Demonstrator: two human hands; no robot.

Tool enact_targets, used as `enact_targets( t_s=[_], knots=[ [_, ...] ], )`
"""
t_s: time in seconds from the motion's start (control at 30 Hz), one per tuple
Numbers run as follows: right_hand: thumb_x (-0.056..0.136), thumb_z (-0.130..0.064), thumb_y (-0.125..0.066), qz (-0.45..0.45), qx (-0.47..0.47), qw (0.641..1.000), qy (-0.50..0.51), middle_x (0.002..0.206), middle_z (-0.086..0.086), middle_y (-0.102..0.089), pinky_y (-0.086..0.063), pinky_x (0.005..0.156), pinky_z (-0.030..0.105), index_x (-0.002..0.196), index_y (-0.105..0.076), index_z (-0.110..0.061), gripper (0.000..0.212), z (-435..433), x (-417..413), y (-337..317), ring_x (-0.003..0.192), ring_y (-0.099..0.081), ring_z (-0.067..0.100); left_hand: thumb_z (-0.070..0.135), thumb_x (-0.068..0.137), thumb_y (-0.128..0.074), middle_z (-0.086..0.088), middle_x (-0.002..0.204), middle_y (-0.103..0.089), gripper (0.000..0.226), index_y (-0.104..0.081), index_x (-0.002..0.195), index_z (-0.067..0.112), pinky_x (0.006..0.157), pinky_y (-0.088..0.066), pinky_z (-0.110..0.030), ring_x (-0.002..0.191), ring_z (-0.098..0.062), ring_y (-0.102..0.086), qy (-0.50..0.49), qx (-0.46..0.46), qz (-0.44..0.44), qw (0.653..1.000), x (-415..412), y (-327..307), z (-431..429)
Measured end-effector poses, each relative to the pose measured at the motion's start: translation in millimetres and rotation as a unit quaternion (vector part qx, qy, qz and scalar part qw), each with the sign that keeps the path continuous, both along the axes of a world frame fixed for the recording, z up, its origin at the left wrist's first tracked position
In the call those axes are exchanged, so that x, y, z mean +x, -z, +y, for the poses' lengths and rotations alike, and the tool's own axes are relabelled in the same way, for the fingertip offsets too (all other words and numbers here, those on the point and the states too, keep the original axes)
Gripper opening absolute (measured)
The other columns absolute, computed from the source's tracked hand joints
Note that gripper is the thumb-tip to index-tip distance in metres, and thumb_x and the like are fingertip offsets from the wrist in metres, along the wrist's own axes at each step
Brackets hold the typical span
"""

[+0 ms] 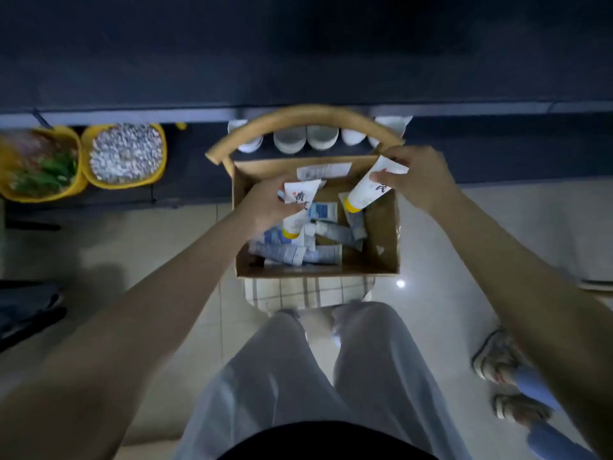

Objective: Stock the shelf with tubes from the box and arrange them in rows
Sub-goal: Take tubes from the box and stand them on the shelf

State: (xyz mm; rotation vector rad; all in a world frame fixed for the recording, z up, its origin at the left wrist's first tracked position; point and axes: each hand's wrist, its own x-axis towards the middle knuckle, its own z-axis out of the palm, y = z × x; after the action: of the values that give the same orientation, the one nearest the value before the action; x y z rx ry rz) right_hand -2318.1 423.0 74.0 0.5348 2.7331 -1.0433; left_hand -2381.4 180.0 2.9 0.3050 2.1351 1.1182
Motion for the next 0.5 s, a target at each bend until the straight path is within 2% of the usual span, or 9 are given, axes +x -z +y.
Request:
enact_targets(
  t_s=[0.13, 0.2, 0.27, 0.33, 0.5],
  knots=[
    [0.083, -0.016, -0.067, 0.032, 0.01, 0.998, -0.058, 0.091, -0.001, -0.068, -0.043, 0.067, 0.015, 0.092, -0.071, -0.013, 0.01, 17, 1, -100, 0.086, -0.061, 0.014, 0.019, 0.079, -0.074, -0.001, 0.092, -0.065, 0.03, -0.061, 0.106, 0.016, 0.066, -0.042, -0.019, 0.083, -0.017, -0.06, 0.055, 0.002, 0.096, 0.994, -13, -89, 14],
    [0.081, -0.015, -0.068, 0.043, 0.032, 0.995, -0.089, 0.091, -0.006, -0.065, -0.043, 0.066, 0.012, 0.09, -0.072, -0.018, 0.01, 30, 0, -143, 0.084, -0.059, 0.012, 0.019, 0.078, -0.074, 0.0, 0.088, -0.067, 0.024, -0.061, 0.098, 0.019, 0.063, -0.042, -0.016, 0.076, -0.014, -0.06, 0.064, 0.001, 0.138, 0.988, -23, -136, 25],
    [0.077, -0.013, -0.07, 0.054, 0.049, 0.99, -0.117, 0.095, -0.007, -0.063, -0.047, 0.073, 0.019, 0.088, -0.072, -0.023, 0.014, 46, -4, -178, 0.085, -0.059, 0.011, 0.016, 0.076, -0.075, 0.005, 0.082, -0.067, 0.021, -0.061, 0.091, 0.022, 0.061, -0.042, -0.017, 0.069, -0.008, -0.057, 0.074, 0.013, 0.171, 0.983, -30, -180, 38],
    [0.075, -0.014, -0.071, 0.058, 0.068, 0.983, -0.163, 0.099, -0.004, -0.06, -0.05, 0.081, 0.028, 0.086, -0.072, -0.025, 0.015, 62, -7, -209, 0.089, -0.059, 0.012, 0.015, 0.075, -0.075, 0.007, 0.08, -0.066, 0.02, -0.061, 0.086, 0.024, 0.064, -0.044, -0.021, 0.07, -0.008, -0.057, 0.073, 0.03, 0.199, 0.977, -35, -218, 52],
    [0.075, -0.009, -0.07, 0.102, 0.091, 0.969, -0.206, 0.102, 0.004, -0.057, -0.049, 0.089, 0.032, 0.087, -0.073, -0.024, 0.02, 109, -9, -255, 0.097, -0.056, 0.016, 0.006, 0.079, -0.072, 0.001, 0.079, -0.063, 0.02, -0.058, 0.08, 0.021, 0.074, -0.054, -0.035, 0.075, -0.016, -0.059, 0.032, 0.071, 0.212, 0.974, -35, -277, 97]
  ],
)
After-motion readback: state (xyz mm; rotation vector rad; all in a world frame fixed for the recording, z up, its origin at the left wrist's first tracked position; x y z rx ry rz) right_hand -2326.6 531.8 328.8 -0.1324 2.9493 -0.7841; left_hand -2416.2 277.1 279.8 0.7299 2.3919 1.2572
